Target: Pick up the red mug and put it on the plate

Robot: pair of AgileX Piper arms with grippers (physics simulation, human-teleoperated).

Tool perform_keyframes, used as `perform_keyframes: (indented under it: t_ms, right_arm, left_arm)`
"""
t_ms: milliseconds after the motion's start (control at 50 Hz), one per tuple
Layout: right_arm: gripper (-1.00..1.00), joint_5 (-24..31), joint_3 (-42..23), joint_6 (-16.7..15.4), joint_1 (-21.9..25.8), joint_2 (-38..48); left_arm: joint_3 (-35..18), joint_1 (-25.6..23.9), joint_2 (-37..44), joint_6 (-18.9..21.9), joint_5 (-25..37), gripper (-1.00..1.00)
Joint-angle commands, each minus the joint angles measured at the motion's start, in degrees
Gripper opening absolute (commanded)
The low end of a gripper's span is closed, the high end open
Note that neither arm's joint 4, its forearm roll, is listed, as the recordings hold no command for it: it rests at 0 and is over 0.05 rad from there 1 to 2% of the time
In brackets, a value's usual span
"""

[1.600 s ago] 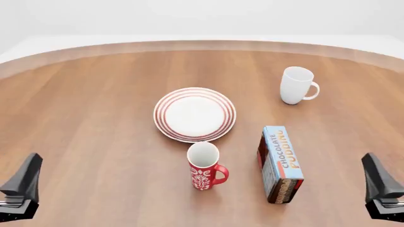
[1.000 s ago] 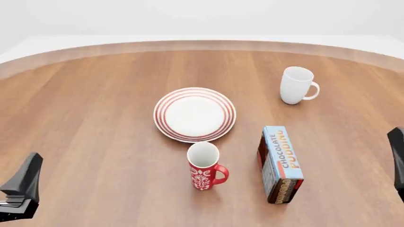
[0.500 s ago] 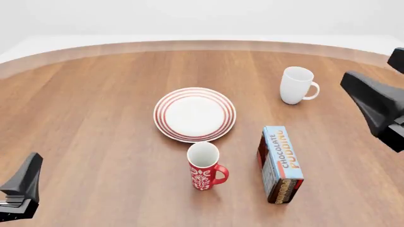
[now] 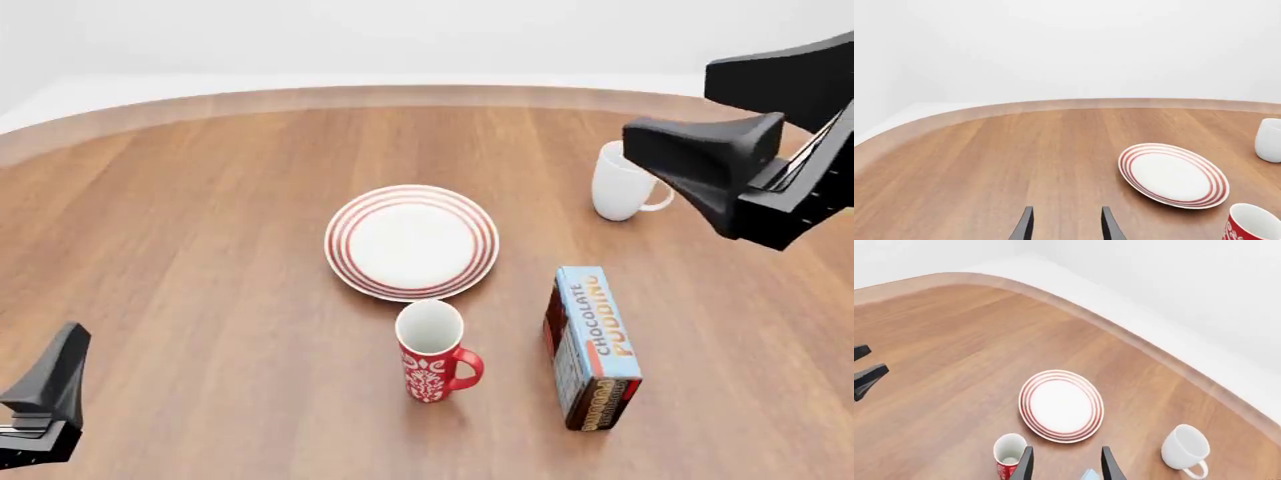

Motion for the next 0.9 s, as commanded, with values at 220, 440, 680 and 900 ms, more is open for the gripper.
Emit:
perform_keyframes:
  t_ms: [220,440,680,900]
  right_arm:
    - [1.0,11.79,-7.81,-0.24,5.15,9.8]
    - [1.0,13.12,-4.93,1.53,5.65,10.34]
    - [1.0,11.33,-2.45,2.85,6.46,12.34]
    - [1.0,10.09,-0.31,4.28,7.9,14.43]
  left_arm:
    - [0.0,0.0,0.0,0.0,0.0,1.0]
    - [0.0,0.0,0.0,0.0,0.0,1.0]
    - [0.0,0.0,0.0,0.0,0.0,1.0]
    - [0.0,0.0,0.0,0.0,0.0,1.0]
